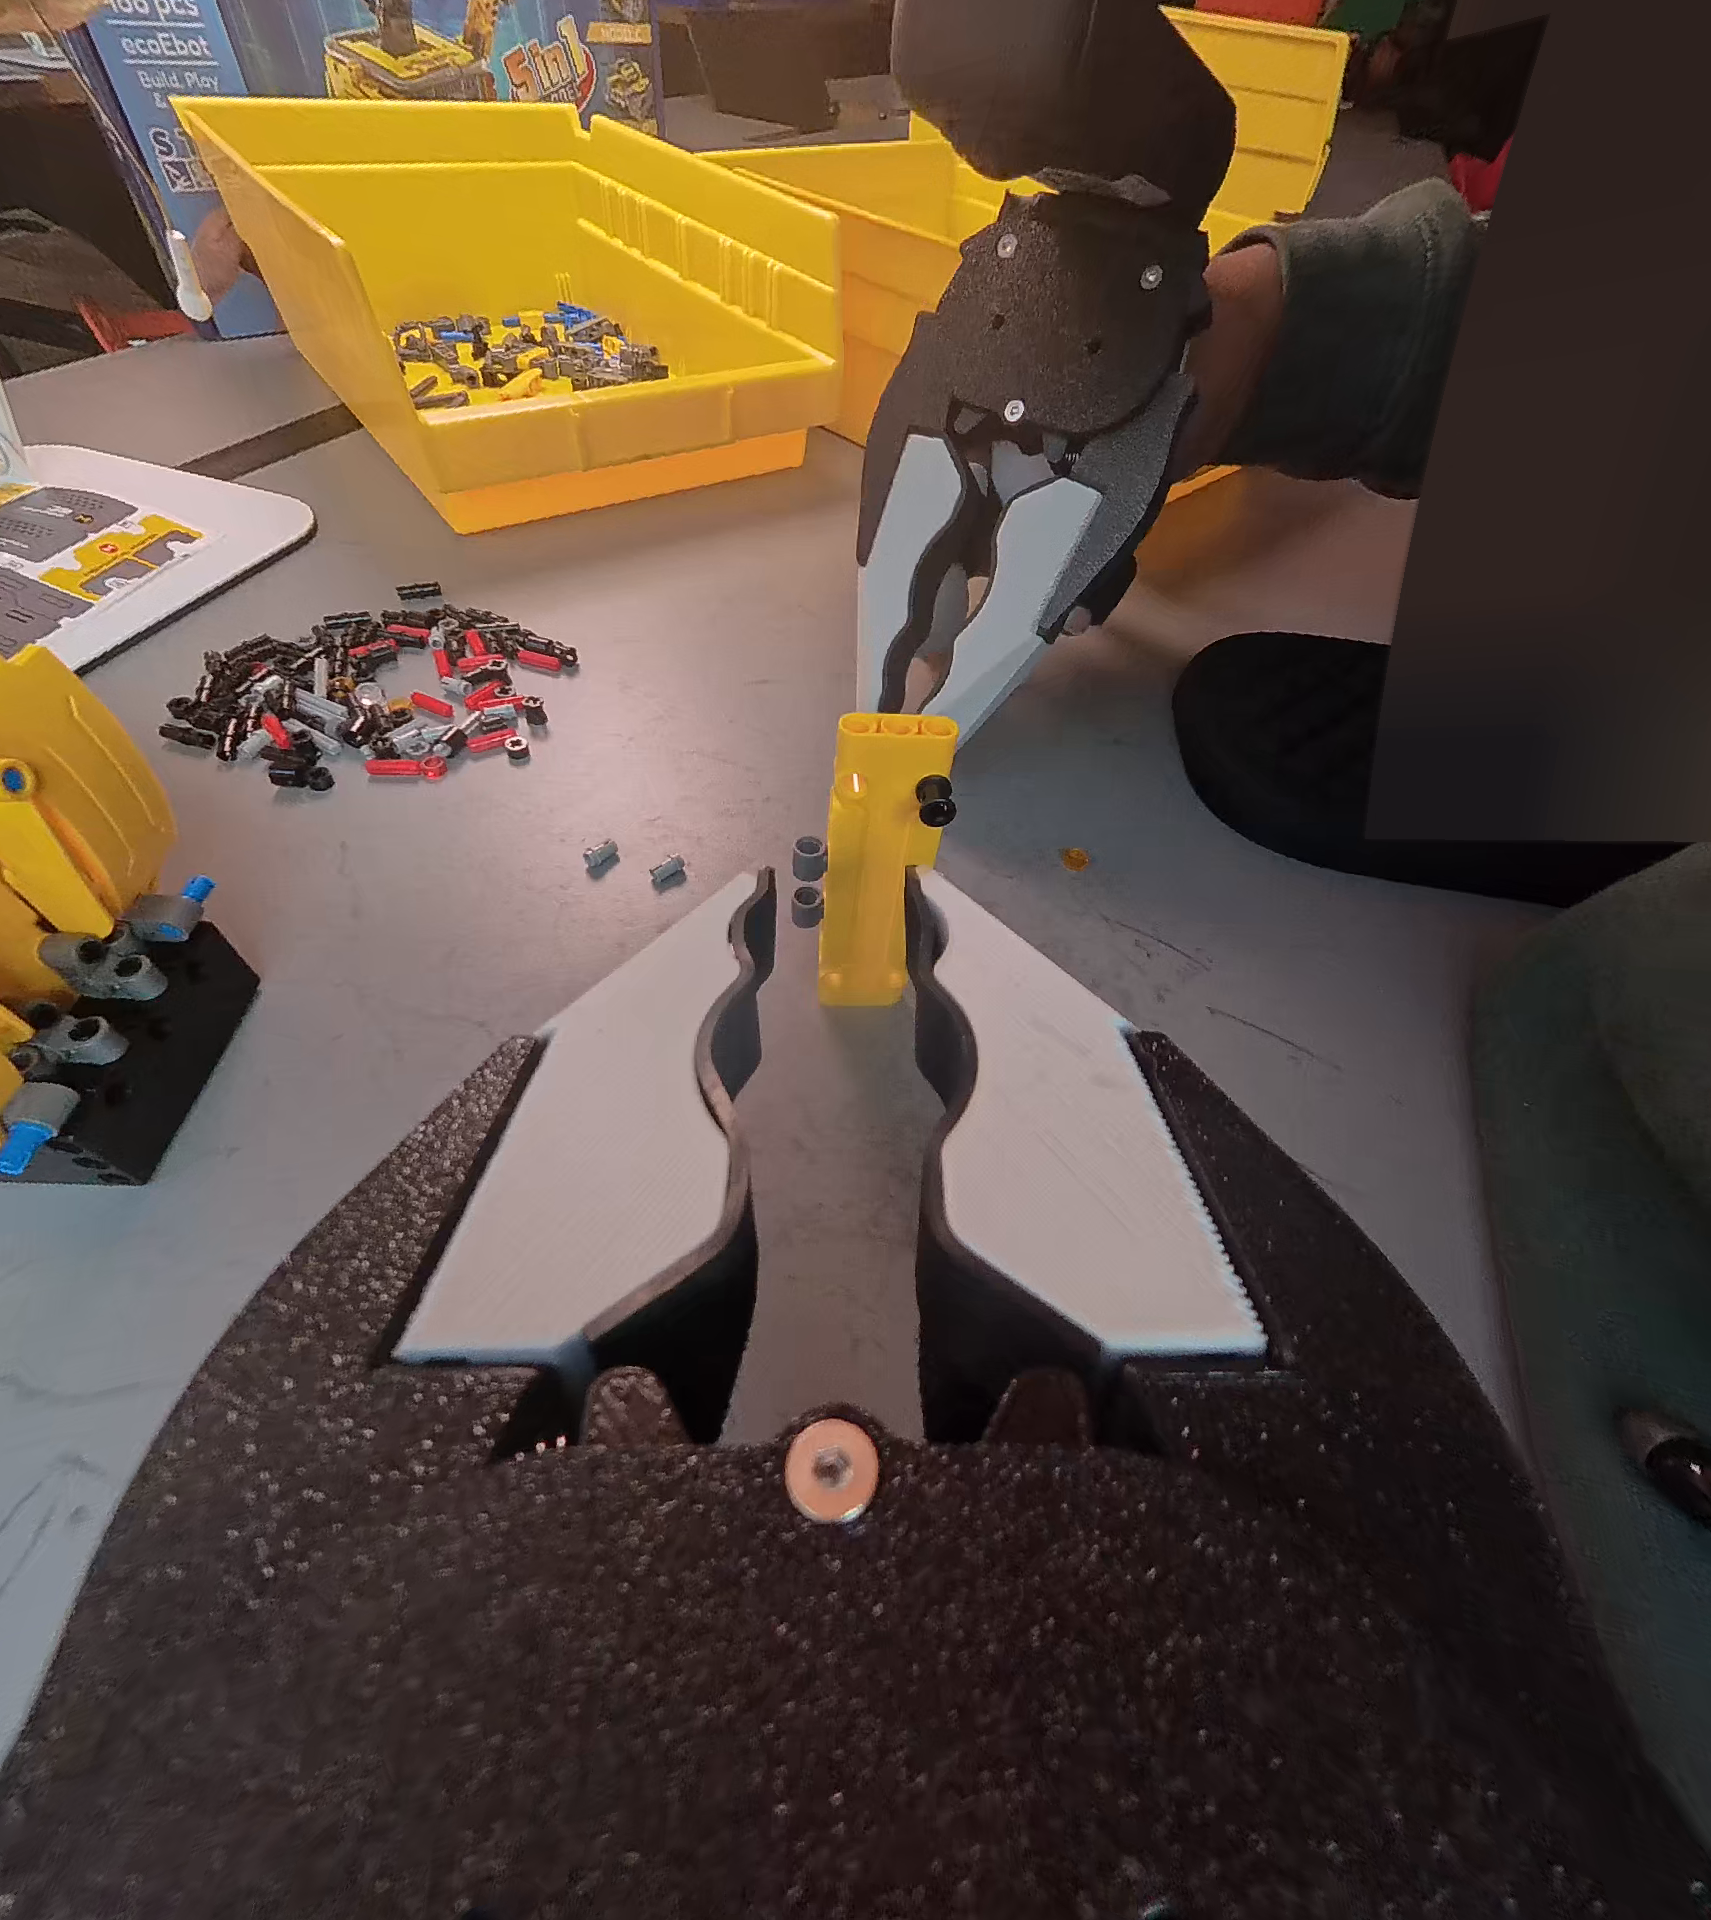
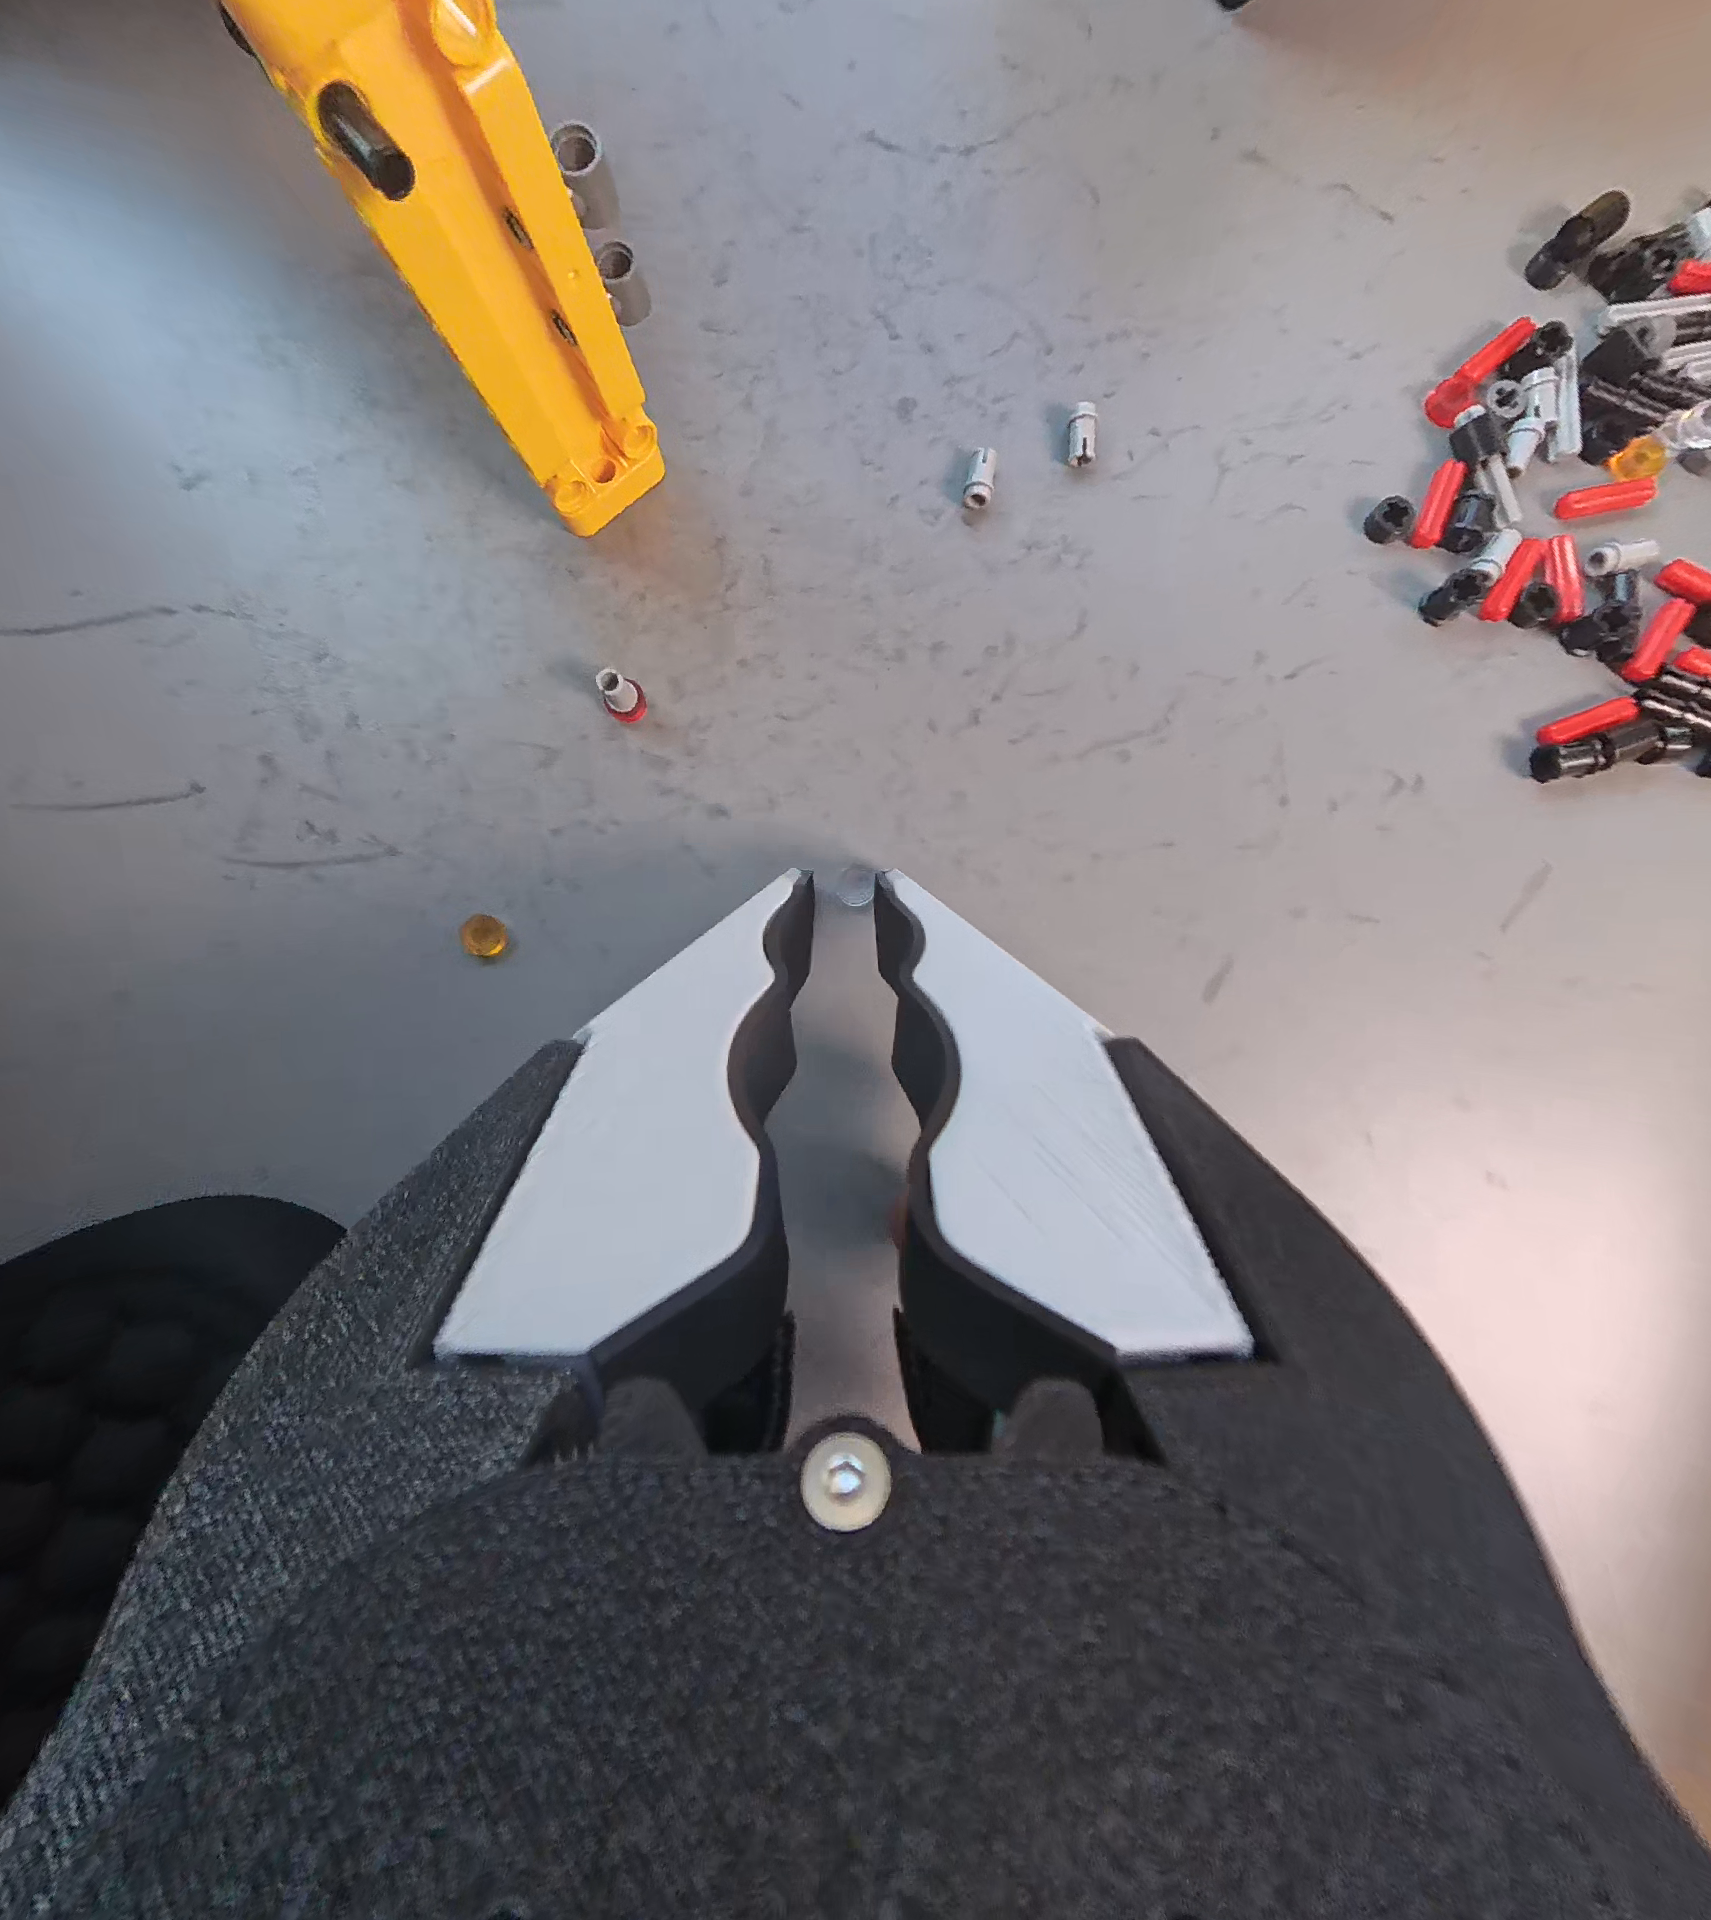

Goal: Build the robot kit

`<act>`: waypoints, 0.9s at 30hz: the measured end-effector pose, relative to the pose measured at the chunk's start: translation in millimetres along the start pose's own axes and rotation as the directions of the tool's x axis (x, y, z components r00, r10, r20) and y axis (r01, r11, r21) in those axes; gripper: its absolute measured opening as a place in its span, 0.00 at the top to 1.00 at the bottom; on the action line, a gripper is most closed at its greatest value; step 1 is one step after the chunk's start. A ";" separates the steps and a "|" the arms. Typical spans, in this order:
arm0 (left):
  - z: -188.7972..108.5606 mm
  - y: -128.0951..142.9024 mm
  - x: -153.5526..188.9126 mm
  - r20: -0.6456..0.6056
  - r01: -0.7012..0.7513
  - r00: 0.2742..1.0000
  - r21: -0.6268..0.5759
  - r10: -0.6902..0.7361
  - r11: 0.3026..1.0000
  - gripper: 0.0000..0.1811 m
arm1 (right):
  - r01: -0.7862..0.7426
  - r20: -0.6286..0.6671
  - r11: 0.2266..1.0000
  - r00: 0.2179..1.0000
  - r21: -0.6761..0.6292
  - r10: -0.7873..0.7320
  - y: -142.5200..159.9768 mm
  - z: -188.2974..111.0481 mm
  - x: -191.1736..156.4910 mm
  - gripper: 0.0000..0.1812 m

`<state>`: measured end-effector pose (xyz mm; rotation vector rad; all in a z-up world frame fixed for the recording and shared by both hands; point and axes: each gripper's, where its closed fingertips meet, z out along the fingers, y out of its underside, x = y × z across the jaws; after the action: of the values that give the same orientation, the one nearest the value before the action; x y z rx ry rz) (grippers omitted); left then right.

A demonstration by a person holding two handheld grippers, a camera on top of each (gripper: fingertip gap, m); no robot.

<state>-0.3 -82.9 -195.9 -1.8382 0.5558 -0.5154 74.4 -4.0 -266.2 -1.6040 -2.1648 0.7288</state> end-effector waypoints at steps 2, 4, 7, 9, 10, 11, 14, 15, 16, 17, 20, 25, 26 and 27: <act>0.0 0.0 -0.1 -0.001 0.001 1.000 0.000 -0.001 1.000 0.87 | 0.007 0.012 1.000 1.000 0.008 -0.007 -2.8 2.1 -3.9 0.96; 0.1 0.2 0.1 -0.001 0.000 1.000 -0.001 0.000 1.000 0.87 | 0.020 0.063 1.000 0.998 0.022 -0.021 -7.2 3.9 -16.2 0.96; 0.3 0.3 0.1 -0.001 -0.001 1.000 -0.002 0.001 1.000 0.87 | 0.061 0.111 0.997 0.992 0.037 -0.064 -12.8 7.3 -33.8 0.95; 0.3 0.3 0.2 -0.001 -0.001 1.000 -0.002 0.001 1.000 0.87 | 0.080 0.120 0.996 0.989 0.048 -0.085 -16.3 6.9 -37.7 0.93; 0.3 0.3 0.3 -0.001 -0.001 1.000 -0.002 0.001 1.000 0.87 | 0.075 0.113 0.995 0.990 0.065 -0.082 -19.9 5.4 -35.2 0.93; 0.4 0.4 0.3 0.000 -0.002 1.000 -0.003 0.002 1.000 0.87 | 0.062 0.100 0.994 0.993 0.085 -0.070 -24.7 3.4 -29.8 0.93; 0.8 0.8 0.7 0.000 -0.006 1.000 -0.007 0.006 1.000 0.87 | 0.020 0.022 0.990 0.999 0.140 -0.023 -43.3 1.5 -3.7 0.93; 1.0 1.1 0.8 0.001 -0.008 1.000 -0.008 0.008 1.000 0.87 | 0.019 -0.001 0.988 1.000 0.153 -0.019 -50.1 4.0 3.4 0.93; 1.2 1.3 0.6 0.002 -0.008 1.000 -0.010 0.008 1.000 0.87 | 0.020 -0.020 0.987 1.000 0.158 -0.017 -55.9 8.3 9.1 0.93; 1.2 1.4 0.1 0.004 -0.006 1.000 -0.010 0.006 1.000 0.87 | 0.021 -0.035 0.988 0.999 0.151 -0.015 -60.1 14.2 13.9 0.93; 0.5 0.7 -2.4 0.009 0.011 1.000 -0.004 -0.011 1.000 0.87 | 0.004 -0.051 0.995 0.999 0.104 0.001 -65.9 32.9 25.1 0.93; -0.9 -1.0 -4.1 0.010 0.023 1.000 0.008 -0.023 1.000 0.87 | -0.029 -0.015 0.999 0.999 0.030 0.029 -66.2 45.7 27.6 0.94; -0.6 -0.7 -3.6 0.008 0.021 1.000 0.006 -0.021 1.000 0.87 | -0.024 -0.015 1.000 1.000 0.016 0.024 -64.7 46.6 27.5 0.96; -0.2 -0.3 -3.0 0.006 0.018 1.000 0.003 -0.018 1.000 0.87 | -0.022 -0.010 1.000 1.000 0.010 0.022 -64.0 45.9 26.5 0.97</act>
<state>-2.8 -81.2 -195.7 -1.8430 0.5344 -0.5219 -8.6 -2.3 -266.1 -1.6252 -2.1368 0.7345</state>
